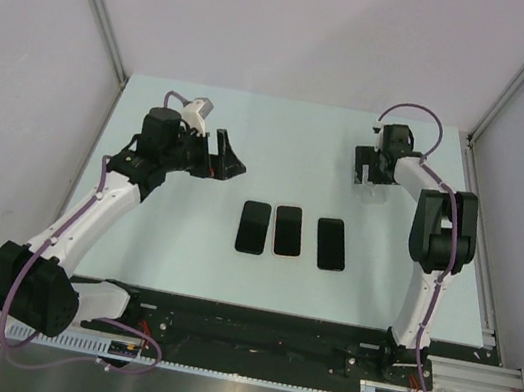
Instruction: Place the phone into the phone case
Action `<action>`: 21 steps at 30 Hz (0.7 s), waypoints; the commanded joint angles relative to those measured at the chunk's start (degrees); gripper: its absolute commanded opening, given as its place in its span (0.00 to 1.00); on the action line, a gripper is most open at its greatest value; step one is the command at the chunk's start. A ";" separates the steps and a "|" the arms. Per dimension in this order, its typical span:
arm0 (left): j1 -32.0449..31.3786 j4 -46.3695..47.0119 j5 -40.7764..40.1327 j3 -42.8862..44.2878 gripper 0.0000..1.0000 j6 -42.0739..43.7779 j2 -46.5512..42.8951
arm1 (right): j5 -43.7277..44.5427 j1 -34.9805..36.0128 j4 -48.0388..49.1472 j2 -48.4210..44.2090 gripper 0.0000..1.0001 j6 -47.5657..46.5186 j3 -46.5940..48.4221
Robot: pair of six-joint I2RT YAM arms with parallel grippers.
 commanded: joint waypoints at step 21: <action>0.30 4.55 3.44 -1.32 1.00 -0.96 -2.83 | -6.22 -0.28 -7.24 -1.57 0.67 4.79 -0.51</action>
